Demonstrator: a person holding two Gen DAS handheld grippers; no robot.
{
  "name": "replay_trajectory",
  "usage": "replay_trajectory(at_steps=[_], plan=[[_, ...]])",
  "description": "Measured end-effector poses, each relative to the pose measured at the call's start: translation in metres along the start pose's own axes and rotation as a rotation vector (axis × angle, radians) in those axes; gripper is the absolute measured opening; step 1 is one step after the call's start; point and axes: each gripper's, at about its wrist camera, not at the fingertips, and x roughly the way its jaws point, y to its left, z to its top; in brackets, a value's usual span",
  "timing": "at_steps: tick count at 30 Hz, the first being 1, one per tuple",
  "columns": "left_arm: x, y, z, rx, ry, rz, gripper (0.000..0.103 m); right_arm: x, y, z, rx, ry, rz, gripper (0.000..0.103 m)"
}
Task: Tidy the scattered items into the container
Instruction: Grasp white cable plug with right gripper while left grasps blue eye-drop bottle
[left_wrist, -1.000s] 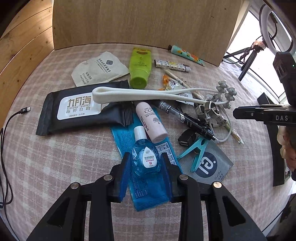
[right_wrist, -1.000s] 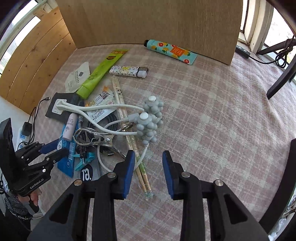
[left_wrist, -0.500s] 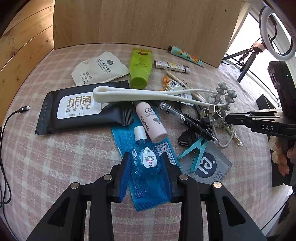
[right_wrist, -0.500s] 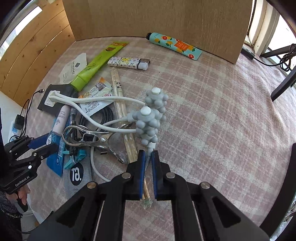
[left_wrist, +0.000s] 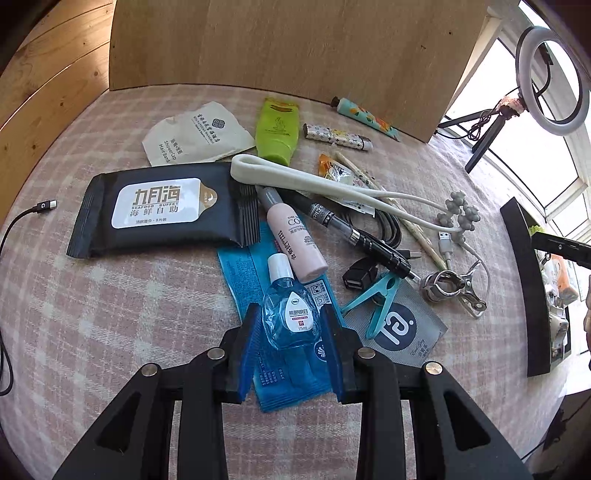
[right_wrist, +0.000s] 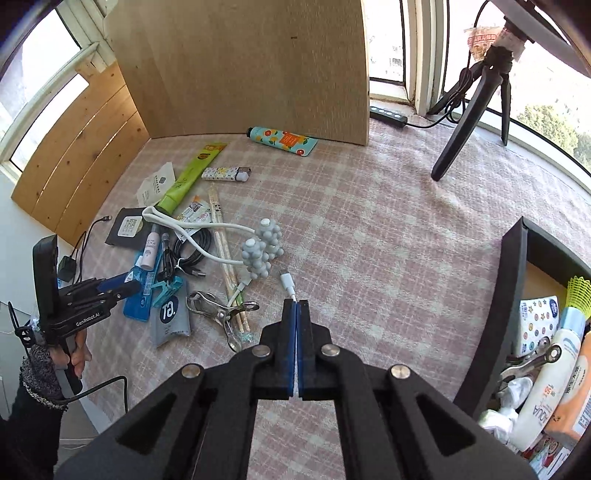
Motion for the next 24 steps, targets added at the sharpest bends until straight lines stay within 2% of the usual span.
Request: replay_trajectory(at_steps=[2,5,6,8,11,14,16,18,22,24], plan=[[-0.002,-0.003,-0.001,0.006,-0.001,-0.002,0.030,-0.004,-0.002,0.001,-0.007,-0.002,0.024,0.000],[0.000,-0.005,-0.001,0.014,0.008,0.002,0.030,0.015,0.010,-0.005,-0.020,0.070,0.109,0.002],[0.000,-0.005,-0.001,0.014,0.011,0.000,0.030,0.024,0.022,-0.010,-0.059,0.099,0.128,0.003],[0.001,-0.005,-0.001,0.016,0.016,0.000,0.030,0.044,0.045,-0.021,-0.177,0.153,0.101,0.008],[0.002,-0.006,-0.004,0.023,0.022,-0.002,0.030,0.065,0.062,-0.036,-0.287,0.210,0.066,0.009],[-0.002,-0.004,-0.004,0.015,0.006,-0.005,0.030,0.070,0.044,-0.033,-0.208,0.197,-0.003,0.010],[-0.003,-0.004,-0.004,0.011,-0.002,-0.010,0.030,0.069,0.029,-0.027,-0.140,0.169,-0.018,0.021],[-0.004,-0.005,-0.004,0.015,-0.005,-0.008,0.030,0.071,0.022,-0.022,-0.116,0.143,-0.066,0.050],[0.001,-0.005,-0.004,0.027,0.010,0.001,0.030,0.083,0.021,-0.014,-0.096,0.148,-0.046,0.051],[0.003,-0.006,-0.003,0.034,0.013,0.005,0.030,0.091,0.021,-0.010,-0.105,0.153,-0.068,0.050]])
